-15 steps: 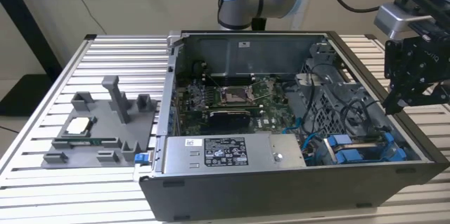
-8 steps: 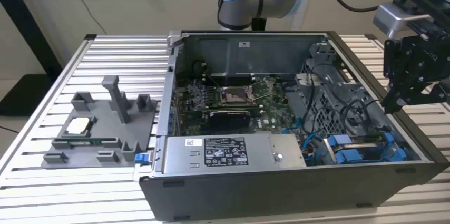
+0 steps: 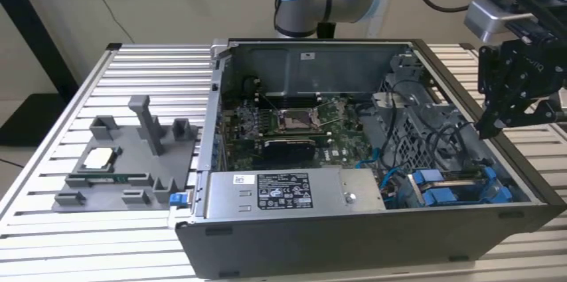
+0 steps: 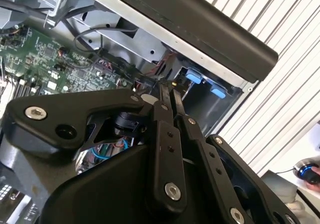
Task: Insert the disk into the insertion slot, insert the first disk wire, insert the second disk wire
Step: 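Insert the second disk wire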
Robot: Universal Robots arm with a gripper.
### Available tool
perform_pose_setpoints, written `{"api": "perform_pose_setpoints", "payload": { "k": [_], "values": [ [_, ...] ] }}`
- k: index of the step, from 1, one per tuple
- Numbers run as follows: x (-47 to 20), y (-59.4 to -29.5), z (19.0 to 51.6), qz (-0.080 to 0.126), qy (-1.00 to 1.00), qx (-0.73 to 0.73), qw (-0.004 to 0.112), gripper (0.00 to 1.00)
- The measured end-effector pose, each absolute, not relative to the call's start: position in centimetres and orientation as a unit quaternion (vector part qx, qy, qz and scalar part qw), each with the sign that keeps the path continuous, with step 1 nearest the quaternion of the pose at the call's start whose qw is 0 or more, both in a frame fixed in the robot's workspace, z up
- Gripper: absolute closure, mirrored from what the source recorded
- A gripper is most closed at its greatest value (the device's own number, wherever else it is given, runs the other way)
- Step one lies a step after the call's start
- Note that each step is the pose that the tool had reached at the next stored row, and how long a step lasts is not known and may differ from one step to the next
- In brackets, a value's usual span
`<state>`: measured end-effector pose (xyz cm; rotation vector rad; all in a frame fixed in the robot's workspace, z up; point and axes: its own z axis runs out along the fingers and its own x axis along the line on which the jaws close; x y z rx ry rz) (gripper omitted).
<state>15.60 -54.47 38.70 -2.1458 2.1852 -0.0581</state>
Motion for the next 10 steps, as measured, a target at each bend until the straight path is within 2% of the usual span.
{"api": "perform_pose_setpoints", "payload": {
  "k": [7,10],
  "values": [
    [15.40,-54.28,39.12,-0.016,0.713,-0.700,0.037,0.84],
    [15.13,-54.26,39.15,-0.010,0.713,-0.700,0.031,0.84]
  ]
}}
